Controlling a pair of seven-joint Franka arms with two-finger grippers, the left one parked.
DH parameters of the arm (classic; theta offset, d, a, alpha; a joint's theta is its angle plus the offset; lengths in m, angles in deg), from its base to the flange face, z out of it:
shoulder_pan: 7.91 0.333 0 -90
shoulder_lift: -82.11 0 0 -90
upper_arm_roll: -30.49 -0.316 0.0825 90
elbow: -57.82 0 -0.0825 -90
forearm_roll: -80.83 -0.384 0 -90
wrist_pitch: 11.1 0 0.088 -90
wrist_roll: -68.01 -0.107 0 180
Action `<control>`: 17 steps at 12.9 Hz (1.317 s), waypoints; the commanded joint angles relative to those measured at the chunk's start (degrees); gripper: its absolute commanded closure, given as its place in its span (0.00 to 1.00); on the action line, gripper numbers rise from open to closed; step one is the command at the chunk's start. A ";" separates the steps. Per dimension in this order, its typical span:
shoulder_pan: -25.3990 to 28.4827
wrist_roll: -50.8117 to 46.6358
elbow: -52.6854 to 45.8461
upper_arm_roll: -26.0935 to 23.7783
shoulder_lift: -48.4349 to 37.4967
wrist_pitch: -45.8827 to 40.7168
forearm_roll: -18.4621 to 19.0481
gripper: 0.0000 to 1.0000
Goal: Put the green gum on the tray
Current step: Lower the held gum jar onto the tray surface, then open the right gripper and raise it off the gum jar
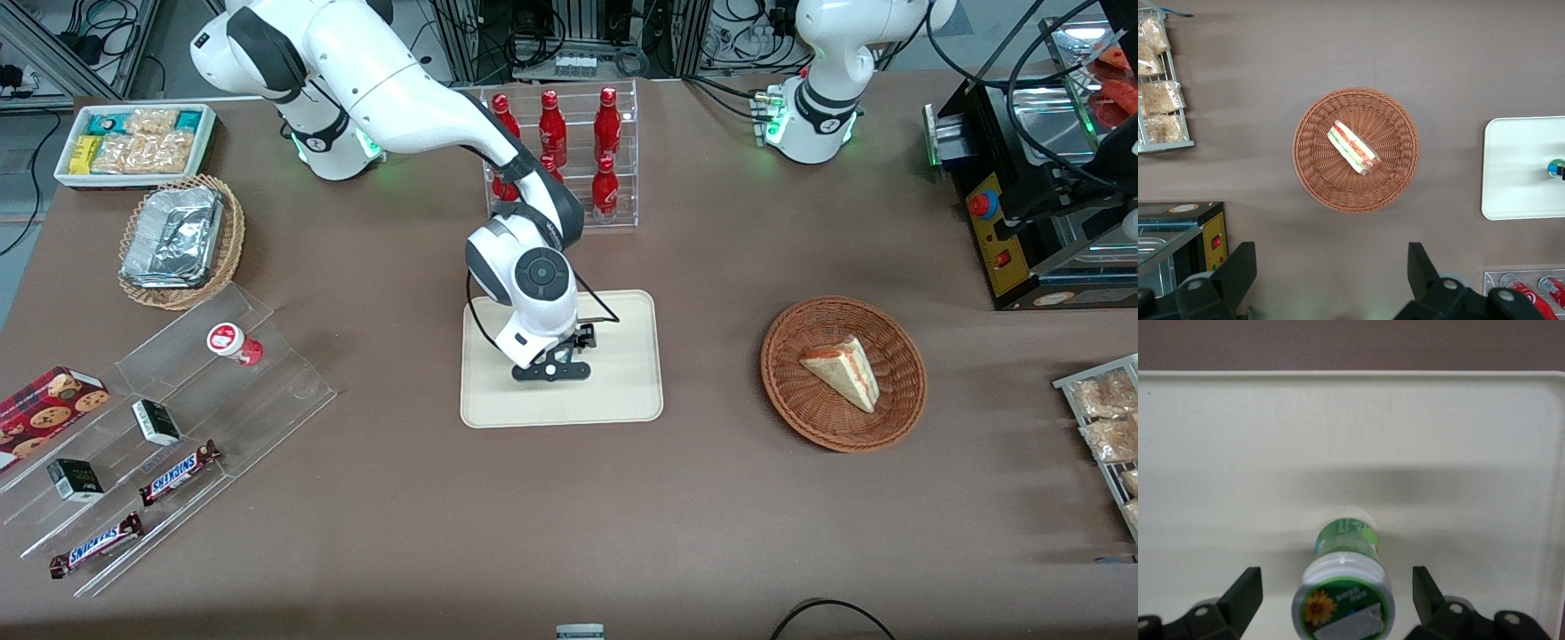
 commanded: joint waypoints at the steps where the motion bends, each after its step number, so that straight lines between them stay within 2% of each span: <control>1: -0.08 1.22 -0.93 0.34 -1.08 -1.44 -0.96 0.00; 7: -0.96 9.90 -0.58 0.95 -9.24 -13.28 -1.05 0.00; 11: -4.56 16.75 -0.58 0.96 -15.57 -23.22 -1.05 0.00; 14: -6.31 19.40 -0.66 0.96 -19.87 -28.32 -0.96 0.00; 17: -8.60 26.25 -0.67 0.96 -22.69 -33.33 -0.43 0.00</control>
